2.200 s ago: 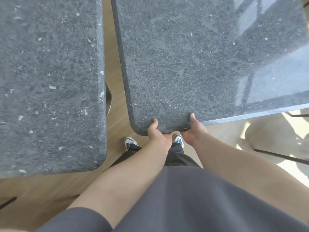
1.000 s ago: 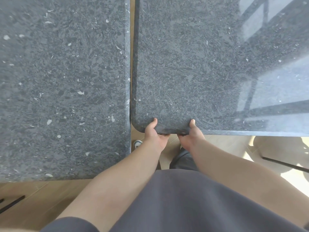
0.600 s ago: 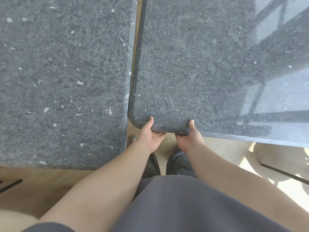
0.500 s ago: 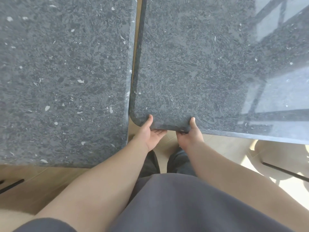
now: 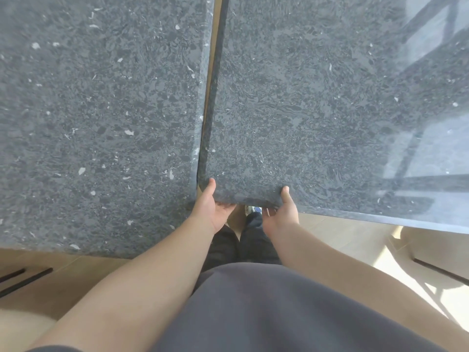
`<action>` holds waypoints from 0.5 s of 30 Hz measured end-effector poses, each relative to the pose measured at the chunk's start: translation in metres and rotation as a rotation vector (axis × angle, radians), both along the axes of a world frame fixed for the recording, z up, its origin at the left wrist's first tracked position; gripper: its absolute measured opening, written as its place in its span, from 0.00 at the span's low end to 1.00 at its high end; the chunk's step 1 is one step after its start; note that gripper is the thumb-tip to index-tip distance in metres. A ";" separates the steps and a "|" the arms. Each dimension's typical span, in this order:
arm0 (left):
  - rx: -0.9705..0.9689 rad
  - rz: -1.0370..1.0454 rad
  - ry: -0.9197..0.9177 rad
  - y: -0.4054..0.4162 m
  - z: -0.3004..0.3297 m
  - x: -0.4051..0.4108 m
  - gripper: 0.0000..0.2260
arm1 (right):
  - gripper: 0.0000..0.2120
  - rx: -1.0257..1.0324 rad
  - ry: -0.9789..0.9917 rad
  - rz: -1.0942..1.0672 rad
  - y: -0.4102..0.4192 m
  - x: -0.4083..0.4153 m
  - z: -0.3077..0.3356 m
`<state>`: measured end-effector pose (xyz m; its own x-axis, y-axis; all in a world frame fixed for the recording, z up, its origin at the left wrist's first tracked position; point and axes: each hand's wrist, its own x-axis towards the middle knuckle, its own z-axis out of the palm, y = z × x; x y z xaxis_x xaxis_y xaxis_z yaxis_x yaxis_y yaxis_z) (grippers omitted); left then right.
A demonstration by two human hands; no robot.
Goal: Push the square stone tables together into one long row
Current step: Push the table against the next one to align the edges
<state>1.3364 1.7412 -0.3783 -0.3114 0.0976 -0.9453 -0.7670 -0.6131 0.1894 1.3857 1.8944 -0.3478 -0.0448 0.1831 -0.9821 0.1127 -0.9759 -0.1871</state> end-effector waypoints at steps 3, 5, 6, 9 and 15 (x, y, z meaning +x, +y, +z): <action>-0.012 0.065 0.023 0.007 0.000 0.000 0.19 | 0.25 -0.144 0.052 -0.055 -0.008 -0.004 -0.003; -0.003 0.100 0.036 0.016 -0.002 0.002 0.22 | 0.24 -0.237 0.114 -0.095 -0.007 -0.007 -0.001; 0.006 0.123 0.036 0.021 -0.004 0.003 0.24 | 0.23 -0.256 0.135 -0.112 -0.006 -0.006 -0.001; 0.006 0.169 0.051 0.031 -0.009 0.005 0.26 | 0.23 -0.247 0.207 -0.127 0.000 -0.002 -0.003; 0.007 0.160 0.048 0.023 -0.012 0.006 0.25 | 0.21 -0.255 0.286 -0.109 0.004 0.005 -0.008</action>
